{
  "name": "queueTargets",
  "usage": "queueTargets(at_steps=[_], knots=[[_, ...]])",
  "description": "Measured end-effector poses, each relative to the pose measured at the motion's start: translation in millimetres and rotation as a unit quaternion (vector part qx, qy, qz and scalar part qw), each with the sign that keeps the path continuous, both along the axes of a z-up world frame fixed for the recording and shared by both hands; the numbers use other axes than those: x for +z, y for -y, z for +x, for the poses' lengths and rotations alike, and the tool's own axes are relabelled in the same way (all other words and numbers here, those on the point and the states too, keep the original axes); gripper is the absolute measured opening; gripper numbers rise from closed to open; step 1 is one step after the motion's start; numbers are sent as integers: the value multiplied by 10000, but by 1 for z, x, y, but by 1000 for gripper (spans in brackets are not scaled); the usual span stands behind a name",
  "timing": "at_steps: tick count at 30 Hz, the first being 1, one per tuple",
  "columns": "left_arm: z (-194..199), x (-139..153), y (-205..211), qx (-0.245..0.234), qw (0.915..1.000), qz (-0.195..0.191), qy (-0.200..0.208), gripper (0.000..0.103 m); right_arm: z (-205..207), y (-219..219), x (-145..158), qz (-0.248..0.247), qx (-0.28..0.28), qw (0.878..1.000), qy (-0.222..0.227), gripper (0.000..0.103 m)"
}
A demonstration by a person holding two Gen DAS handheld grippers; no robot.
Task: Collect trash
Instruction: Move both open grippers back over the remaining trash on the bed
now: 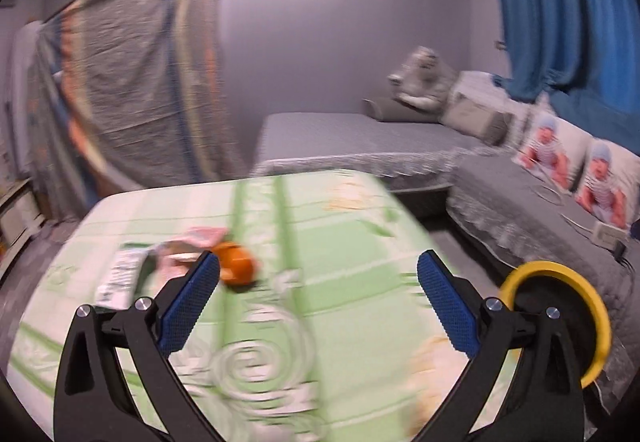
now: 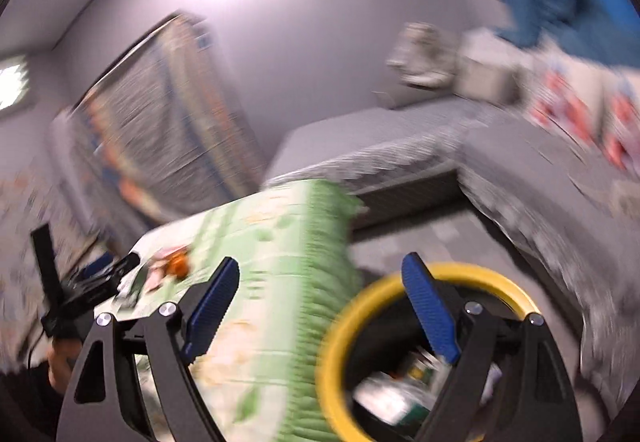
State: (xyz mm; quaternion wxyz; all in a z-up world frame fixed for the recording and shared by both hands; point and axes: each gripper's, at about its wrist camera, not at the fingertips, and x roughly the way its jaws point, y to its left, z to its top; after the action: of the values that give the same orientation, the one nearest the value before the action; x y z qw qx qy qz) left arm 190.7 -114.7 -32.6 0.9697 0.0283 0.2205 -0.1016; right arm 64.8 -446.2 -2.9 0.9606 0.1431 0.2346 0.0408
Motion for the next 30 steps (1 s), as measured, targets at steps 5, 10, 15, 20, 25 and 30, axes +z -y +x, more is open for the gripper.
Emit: queueTargets(at_steps=[5,10,15,20,25,30], knots=[[0,4,-116,1196,9927,-74,132,95,65,-105,26,-635,1311,9891,-207,80],[1,7,-208,2090,9773,-204,281,95,139,-218,16,-1239,2308,9628,-667,80],[14,1,-254,2120,9770,-197,77,95,213,-298,-21,-1733,2681,9407,-1148,80],[24,-28,-269,1691,9834,-459,-475,95,268,-337,-62,-2179,2623,9263,-1603,80],[37,-49,-264,1530,9826,-637,-840,95,302,-347,-92,-2166,2555,9189,-2085,80],[49,-64,-258,1485,9832,-347,-1004,95,312,-345,-107,-1829,2542,9205,-2336,72]])
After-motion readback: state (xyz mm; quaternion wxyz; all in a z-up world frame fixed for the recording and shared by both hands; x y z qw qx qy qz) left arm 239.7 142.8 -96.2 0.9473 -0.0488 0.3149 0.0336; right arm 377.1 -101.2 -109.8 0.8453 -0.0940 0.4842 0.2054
